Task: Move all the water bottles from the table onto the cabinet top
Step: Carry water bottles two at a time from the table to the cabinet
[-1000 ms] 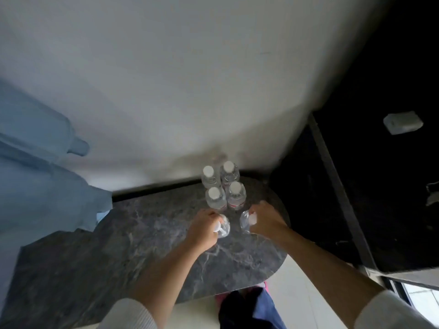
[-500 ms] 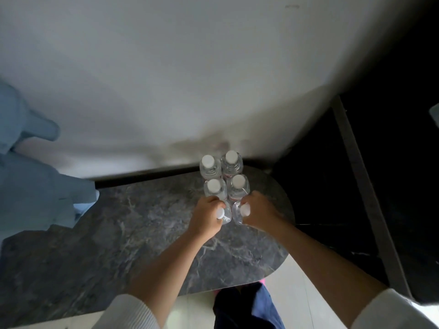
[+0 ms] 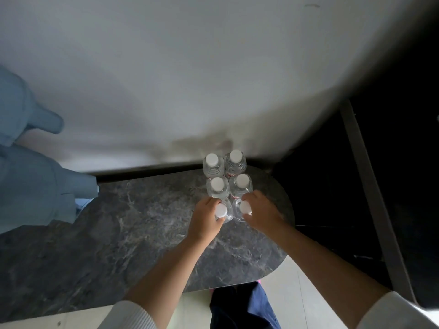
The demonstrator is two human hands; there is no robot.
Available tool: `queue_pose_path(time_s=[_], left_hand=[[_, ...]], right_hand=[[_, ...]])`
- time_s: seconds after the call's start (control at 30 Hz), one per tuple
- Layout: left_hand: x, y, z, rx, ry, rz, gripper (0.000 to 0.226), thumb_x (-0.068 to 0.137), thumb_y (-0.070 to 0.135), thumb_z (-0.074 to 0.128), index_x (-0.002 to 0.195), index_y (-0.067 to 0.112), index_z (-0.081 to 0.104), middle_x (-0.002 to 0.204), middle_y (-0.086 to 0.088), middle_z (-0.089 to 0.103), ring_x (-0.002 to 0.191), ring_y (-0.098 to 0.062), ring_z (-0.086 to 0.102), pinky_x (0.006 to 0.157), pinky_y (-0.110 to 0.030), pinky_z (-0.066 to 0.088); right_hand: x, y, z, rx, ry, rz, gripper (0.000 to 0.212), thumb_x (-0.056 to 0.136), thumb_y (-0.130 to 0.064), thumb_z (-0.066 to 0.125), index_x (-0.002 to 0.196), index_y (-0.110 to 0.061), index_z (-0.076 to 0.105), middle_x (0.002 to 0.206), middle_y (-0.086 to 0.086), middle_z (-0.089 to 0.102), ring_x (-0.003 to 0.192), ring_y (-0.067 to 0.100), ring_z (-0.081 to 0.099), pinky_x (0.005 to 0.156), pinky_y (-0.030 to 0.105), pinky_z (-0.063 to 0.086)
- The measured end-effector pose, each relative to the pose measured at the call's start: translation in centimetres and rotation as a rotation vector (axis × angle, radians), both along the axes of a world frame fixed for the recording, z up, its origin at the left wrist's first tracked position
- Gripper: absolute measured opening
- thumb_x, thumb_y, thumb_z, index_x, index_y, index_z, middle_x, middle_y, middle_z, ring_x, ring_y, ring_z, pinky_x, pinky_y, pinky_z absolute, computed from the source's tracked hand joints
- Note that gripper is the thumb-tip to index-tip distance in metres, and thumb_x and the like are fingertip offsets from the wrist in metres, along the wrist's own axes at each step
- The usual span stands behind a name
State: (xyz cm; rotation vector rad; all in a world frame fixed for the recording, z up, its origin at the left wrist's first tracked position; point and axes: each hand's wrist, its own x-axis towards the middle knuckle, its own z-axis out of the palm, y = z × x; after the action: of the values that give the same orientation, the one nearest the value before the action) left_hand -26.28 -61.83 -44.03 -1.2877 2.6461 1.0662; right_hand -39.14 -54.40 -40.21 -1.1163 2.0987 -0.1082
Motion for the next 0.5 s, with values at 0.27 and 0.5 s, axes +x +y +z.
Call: queue_pose_path(time_s=[0.27,0.5], left_hand=[[0.14,-0.35,-0.22,-0.039,-0.015,-0.175,0.046,0.032,-0.005,0.091,0.072,0.0,0.07,0.07,-0.013,0.07,0.061,-0.029,0.069,0.053,-0.022,0.049],[-0.19,-0.57,0.3,0.005,-0.058,-0.116,0.038,0.081,0.008,0.067,0.118,0.002,0.06,0.124,-0.01,0.06,0.119,-0.023,0.052,0.093,-0.02,0.038]], right_hand=[[-0.19,0.38,-0.14,-0.056,-0.037,-0.012,0.04,0.087,-0.008,0.058,0.126,-0.007,0.051,0.135,0.009,0.045,0.122,0.022,0.049,0.095,0.021,0.036],[-0.17,0.13,-0.29,-0.037,-0.016,-0.001,0.04,0.088,-0.01,0.056,0.127,-0.008,0.048,0.137,0.008,0.041,0.121,0.023,0.049,0.095,0.023,0.037]])
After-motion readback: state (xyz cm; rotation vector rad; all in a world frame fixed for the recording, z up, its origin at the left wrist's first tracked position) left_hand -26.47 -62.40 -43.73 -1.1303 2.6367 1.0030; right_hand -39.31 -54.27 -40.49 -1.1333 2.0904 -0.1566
